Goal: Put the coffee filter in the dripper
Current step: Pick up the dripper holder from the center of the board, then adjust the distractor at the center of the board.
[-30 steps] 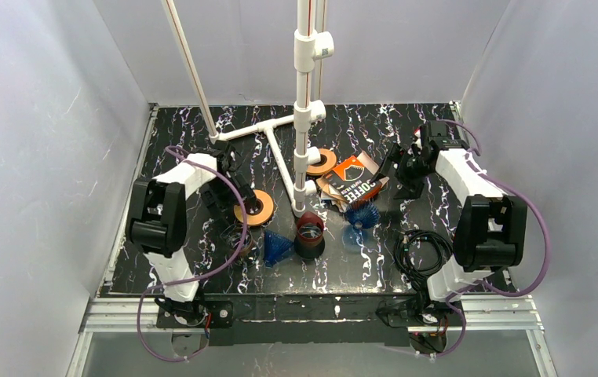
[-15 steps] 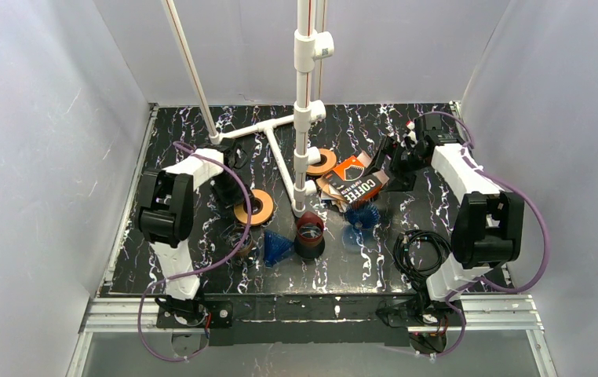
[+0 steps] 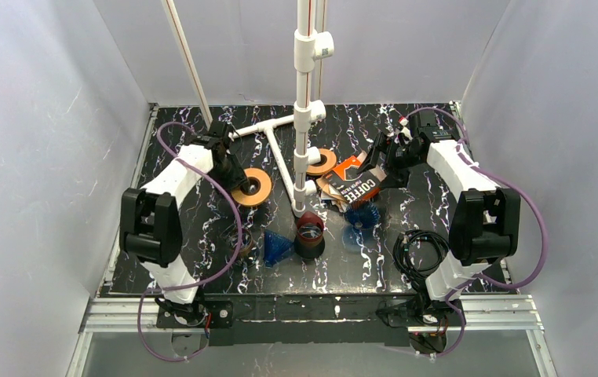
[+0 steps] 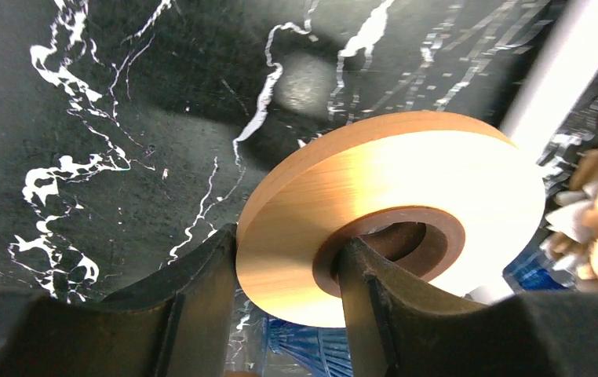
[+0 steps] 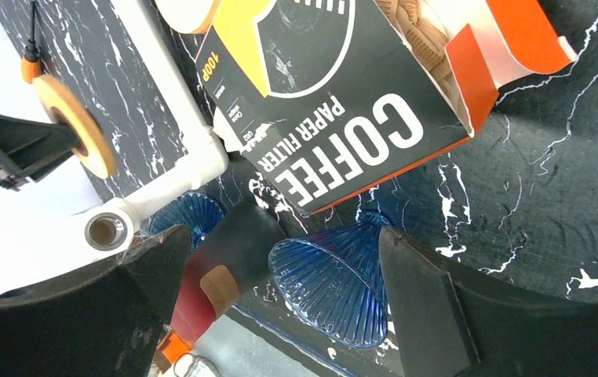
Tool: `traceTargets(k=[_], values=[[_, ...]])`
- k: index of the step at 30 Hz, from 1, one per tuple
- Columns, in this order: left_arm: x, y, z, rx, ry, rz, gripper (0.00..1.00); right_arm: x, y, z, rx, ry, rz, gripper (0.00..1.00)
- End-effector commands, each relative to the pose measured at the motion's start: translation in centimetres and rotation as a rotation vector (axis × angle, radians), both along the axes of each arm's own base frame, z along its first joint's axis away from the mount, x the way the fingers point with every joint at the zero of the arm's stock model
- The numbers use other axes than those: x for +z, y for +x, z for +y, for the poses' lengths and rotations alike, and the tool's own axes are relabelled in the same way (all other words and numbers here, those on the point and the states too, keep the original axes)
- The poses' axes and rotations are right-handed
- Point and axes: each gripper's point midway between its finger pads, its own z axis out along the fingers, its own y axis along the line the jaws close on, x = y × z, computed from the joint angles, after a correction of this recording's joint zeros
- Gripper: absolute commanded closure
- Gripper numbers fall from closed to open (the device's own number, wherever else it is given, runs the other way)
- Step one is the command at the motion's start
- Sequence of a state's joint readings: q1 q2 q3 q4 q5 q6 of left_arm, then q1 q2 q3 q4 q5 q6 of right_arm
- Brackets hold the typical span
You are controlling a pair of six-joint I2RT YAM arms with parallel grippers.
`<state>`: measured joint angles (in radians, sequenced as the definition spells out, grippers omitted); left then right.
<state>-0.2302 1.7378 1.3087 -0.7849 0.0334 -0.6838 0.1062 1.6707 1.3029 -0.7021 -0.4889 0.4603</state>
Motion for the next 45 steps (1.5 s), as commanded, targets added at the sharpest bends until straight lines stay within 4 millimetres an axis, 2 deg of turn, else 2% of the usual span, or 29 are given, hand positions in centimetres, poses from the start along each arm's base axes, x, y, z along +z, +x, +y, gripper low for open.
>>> traceTargets(k=[1,7,11,13,18,19,22,26,29,34,41,45], values=[[6.4,1.5,0.1,-0.066,-0.014,-0.202,0.71,3.0,0.8,0.8,0.024,0.043,-0.082,0.02],[12.1,1.4,0.4,-0.091,-0.031,-0.386,0.71,3.9,0.5,1.9,0.051,0.086,-0.104,0.02],[15.0,0.7,-0.2,-0.114,-0.087,-0.501,0.71,4.7,-0.1,2.9,0.085,0.108,-0.122,0.02],[16.2,0.3,-0.4,-0.12,-0.11,-0.561,0.71,5.3,-0.3,3.2,0.101,0.105,-0.153,0.02],[18.2,-0.9,0.4,-0.052,-0.132,-0.711,0.7,8.6,-1.1,4.1,0.158,0.094,-0.309,0.02],[18.1,-1.3,0.4,-0.059,-0.142,-0.732,0.7,9.1,-1.5,4.2,0.171,0.086,-0.333,0.01],[19.5,-2.5,0.1,-0.095,-0.175,-0.826,0.71,10.5,-2.6,4.8,0.216,0.064,-0.406,0.02],[20.0,-4.1,-0.9,-0.171,-0.233,-0.871,0.74,12.4,-4.4,5.8,0.282,0.059,-0.501,0.02],[20.0,-5.2,-1.8,-0.211,-0.294,-0.857,0.76,14.6,-5.5,7.0,0.333,0.063,-0.587,0.02],[18.3,-6.3,-2.1,-0.165,-0.336,-0.767,0.77,17.1,-7.8,8.5,0.406,0.028,-0.678,0.02],[16.0,-6.5,-2.3,-0.052,-0.374,-0.65,0.8,18.4,-10.2,9.3,0.487,-0.02,-0.724,0.0],[15.6,-6.6,-2.9,-0.044,-0.405,-0.604,0.84,17.9,-11.4,10.3,0.536,-0.036,-0.714,0.0]])
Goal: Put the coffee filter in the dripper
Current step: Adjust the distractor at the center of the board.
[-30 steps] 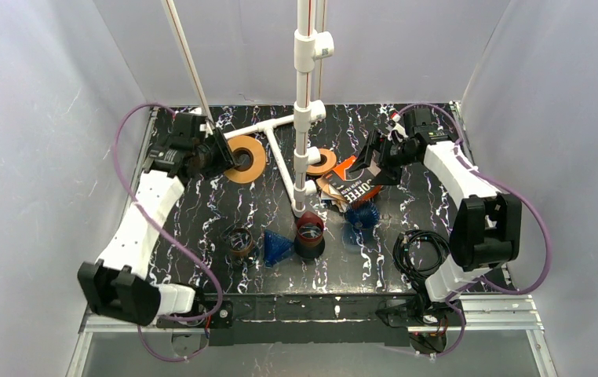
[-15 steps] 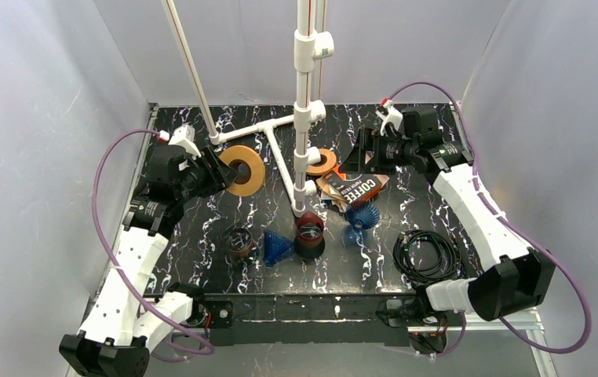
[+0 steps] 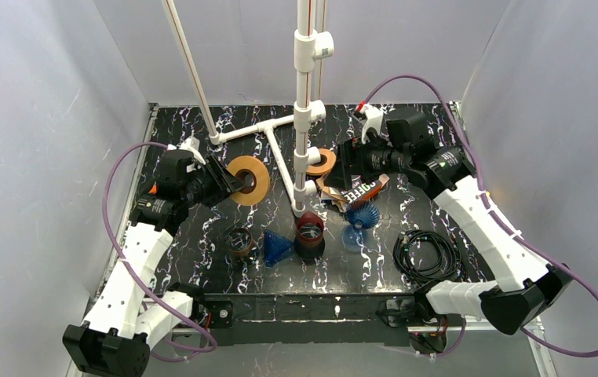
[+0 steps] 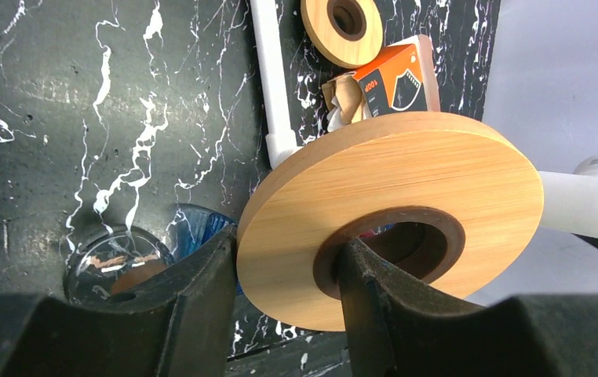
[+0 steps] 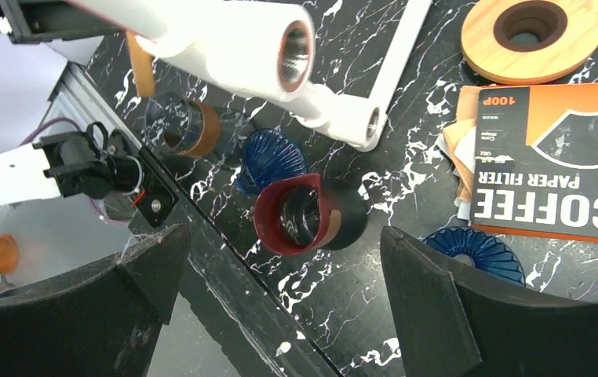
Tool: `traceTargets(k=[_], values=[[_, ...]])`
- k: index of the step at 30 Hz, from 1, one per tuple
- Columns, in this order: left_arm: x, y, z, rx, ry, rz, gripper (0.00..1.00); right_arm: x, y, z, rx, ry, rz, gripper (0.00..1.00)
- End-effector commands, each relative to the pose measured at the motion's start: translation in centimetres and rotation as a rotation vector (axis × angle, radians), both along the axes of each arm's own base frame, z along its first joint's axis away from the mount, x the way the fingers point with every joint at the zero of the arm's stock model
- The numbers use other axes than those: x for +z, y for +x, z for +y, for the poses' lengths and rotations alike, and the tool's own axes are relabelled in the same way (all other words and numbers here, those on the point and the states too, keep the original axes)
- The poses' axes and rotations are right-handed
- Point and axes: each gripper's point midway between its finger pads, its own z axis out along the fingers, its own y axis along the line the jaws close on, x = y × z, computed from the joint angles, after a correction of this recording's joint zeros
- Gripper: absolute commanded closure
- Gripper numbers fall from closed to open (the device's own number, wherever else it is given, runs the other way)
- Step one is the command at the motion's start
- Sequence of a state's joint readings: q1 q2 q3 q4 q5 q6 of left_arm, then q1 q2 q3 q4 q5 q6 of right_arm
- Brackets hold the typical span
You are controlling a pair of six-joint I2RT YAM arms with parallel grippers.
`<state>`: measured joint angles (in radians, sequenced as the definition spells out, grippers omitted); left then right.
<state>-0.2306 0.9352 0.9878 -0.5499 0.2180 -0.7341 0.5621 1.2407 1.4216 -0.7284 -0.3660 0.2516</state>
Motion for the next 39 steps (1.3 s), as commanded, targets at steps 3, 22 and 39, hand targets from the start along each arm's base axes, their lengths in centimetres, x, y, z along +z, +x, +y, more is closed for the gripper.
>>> traceTargets(k=[3,22,39], values=[[-0.2,-0.7,-1.0,-0.015,-0.063,0.066,0.84,1.2,-1.0,1.3,0.041,-0.034,-0.082,0.0],[-0.2,-1.8,0.8,0.061,-0.013,0.048,0.88,2.3,2.9,10.0,0.069,0.0,-0.196,0.38],[0.2,-2.6,1.3,0.047,0.008,0.006,0.88,0.8,5.6,12.8,0.011,-0.022,-0.091,0.36]])
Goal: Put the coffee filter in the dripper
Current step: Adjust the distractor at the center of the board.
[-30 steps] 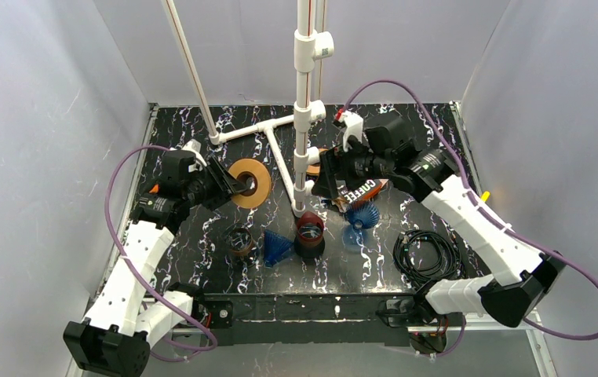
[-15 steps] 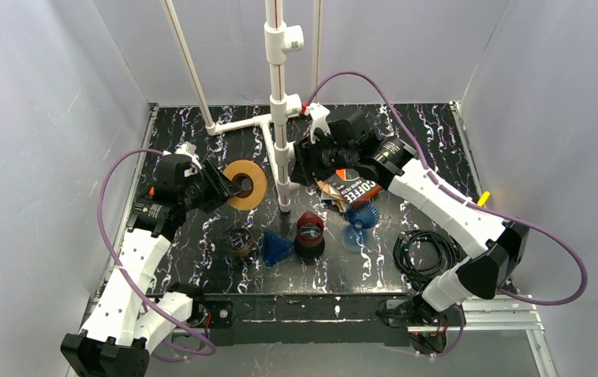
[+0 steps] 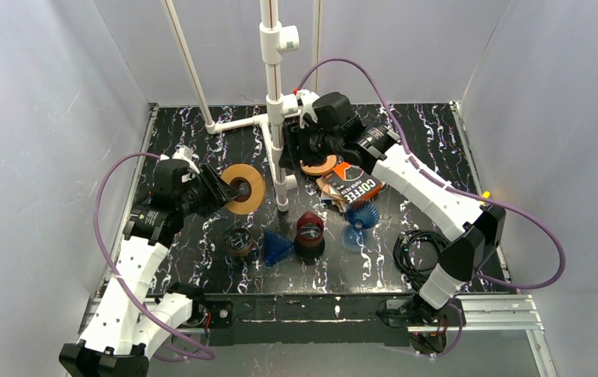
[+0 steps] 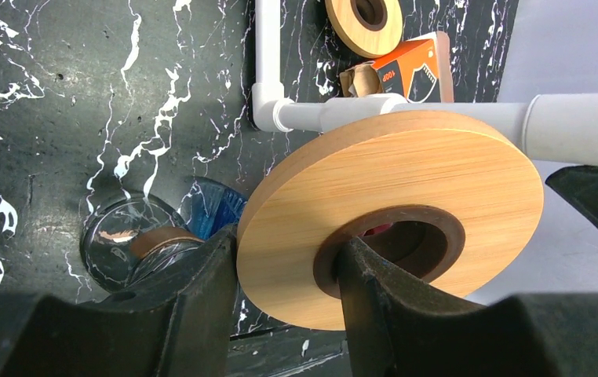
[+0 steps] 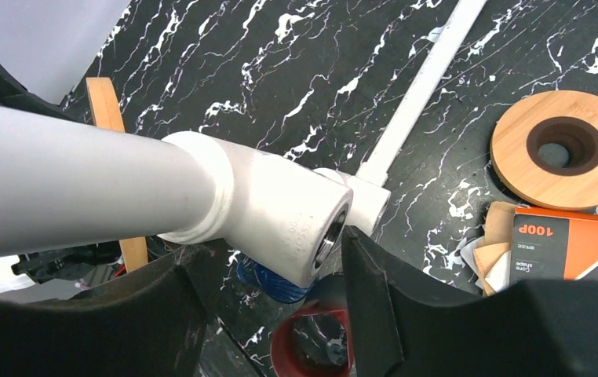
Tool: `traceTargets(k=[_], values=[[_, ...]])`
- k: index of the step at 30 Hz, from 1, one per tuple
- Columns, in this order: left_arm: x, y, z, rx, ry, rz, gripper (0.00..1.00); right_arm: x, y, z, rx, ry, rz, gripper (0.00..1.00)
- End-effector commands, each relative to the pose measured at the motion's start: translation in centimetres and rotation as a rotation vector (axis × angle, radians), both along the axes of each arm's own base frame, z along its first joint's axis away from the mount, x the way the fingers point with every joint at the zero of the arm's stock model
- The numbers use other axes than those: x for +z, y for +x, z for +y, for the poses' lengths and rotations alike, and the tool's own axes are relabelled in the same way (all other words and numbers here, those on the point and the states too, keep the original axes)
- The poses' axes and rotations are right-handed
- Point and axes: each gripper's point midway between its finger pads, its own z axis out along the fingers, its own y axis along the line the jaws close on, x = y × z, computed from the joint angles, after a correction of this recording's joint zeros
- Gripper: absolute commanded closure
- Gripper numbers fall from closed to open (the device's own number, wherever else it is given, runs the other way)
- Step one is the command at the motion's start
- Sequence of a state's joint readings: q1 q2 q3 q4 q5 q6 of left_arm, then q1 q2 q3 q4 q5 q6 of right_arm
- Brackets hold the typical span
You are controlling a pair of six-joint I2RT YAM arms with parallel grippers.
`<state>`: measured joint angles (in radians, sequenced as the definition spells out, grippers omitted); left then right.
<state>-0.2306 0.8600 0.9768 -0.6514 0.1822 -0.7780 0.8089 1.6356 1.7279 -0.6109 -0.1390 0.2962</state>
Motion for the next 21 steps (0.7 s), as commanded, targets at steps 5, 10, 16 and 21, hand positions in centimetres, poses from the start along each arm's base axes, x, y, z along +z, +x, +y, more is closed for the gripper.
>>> traceTargets(k=[5,10,16,21], values=[[0.8,-0.2,0.2,-0.012,0.012,-0.06,0.88,0.6,1.8,0.7,-0.066,-0.011,0.01,0.35],[0.8,-0.1,-0.1,-0.024,0.0,-0.066,0.88,-0.1,2.4,0.2,-0.109,-0.034,0.036,0.35],[1.3,0.1,-0.5,-0.051,-0.014,-0.093,0.89,-0.3,3.1,-0.6,-0.135,-0.031,0.059,0.31],[2.2,-0.1,-1.4,-0.122,-0.032,-0.171,0.92,0.7,2.0,-0.9,-0.093,-0.003,0.045,0.14]])
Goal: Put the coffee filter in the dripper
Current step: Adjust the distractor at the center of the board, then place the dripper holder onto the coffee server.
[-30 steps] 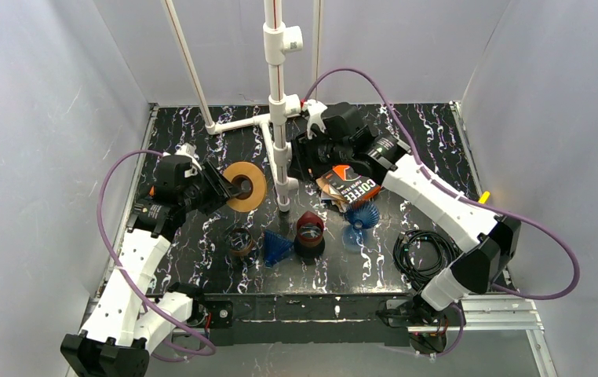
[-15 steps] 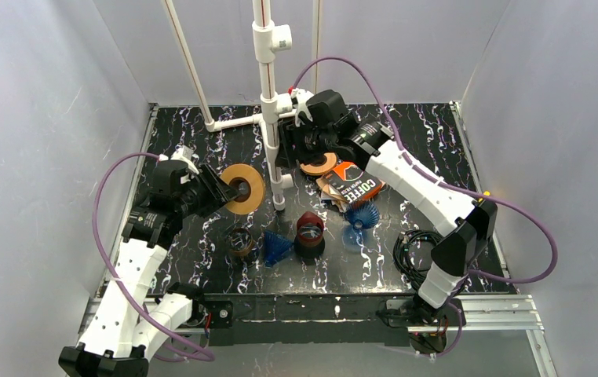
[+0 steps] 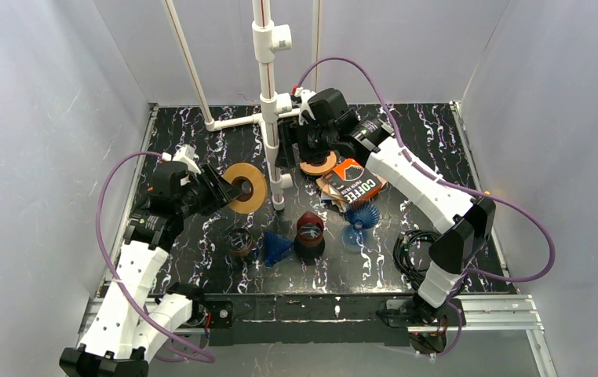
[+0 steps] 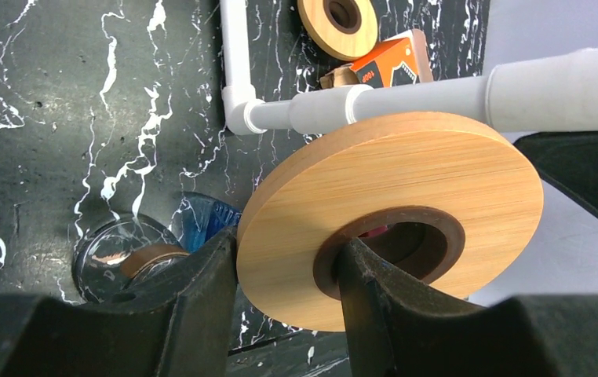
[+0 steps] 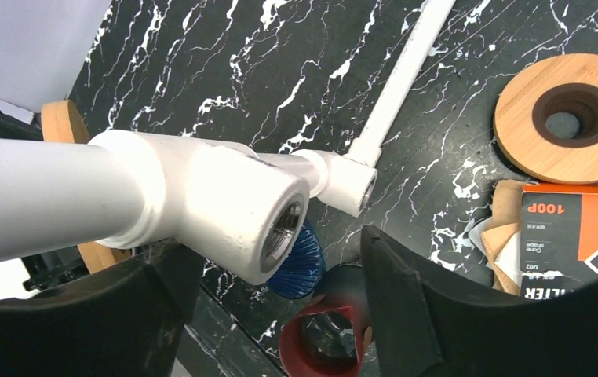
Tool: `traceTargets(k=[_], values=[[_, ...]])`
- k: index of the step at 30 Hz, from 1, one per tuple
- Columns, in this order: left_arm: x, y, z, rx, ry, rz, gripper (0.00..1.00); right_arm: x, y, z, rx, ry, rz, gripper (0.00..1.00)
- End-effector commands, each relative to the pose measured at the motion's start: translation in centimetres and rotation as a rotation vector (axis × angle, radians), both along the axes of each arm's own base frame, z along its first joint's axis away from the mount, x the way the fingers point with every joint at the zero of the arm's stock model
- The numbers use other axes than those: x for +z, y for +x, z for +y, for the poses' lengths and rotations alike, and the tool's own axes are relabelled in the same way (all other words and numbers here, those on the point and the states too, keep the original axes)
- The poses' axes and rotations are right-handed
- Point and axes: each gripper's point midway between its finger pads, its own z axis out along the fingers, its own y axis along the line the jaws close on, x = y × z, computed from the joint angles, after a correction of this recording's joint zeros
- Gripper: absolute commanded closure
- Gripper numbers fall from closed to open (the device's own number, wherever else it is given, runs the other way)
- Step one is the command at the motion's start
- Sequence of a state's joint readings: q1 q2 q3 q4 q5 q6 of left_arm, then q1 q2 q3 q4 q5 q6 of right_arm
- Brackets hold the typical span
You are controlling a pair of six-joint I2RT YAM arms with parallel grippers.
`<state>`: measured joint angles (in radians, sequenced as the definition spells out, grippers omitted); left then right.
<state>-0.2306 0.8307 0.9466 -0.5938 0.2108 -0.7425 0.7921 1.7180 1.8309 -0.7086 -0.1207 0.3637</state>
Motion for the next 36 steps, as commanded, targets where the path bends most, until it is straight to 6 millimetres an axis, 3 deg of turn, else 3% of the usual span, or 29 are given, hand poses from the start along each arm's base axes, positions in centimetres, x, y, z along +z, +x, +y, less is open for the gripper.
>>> traceTargets(k=[1,9,12,17,24,36], values=[[1.9,-0.3,-1.1,-0.093,-0.029,-0.123,0.93,1.9,0.4,-1.0,-0.012,0.039,-0.048,0.12],[2.8,-0.9,-2.7,-0.206,-0.074,-0.164,1.0,3.0,-4.0,-2.3,0.112,0.117,-0.044,0.05],[2.6,-1.1,-3.5,-0.237,-0.111,-0.129,1.0,3.6,-5.1,-3.0,0.126,0.138,-0.052,0.06],[1.8,-1.3,-3.7,-0.203,-0.144,-0.069,1.0,4.7,-6.9,-2.2,0.185,0.215,-0.008,0.1],[0.5,-1.6,-4.7,-0.203,-0.169,0.015,1.0,4.1,-7.3,-0.9,0.233,0.235,0.058,0.18],[0.7,-1.2,-6.9,-0.239,-0.143,0.041,1.0,3.1,-7.9,1.1,0.275,0.295,0.184,0.24]])
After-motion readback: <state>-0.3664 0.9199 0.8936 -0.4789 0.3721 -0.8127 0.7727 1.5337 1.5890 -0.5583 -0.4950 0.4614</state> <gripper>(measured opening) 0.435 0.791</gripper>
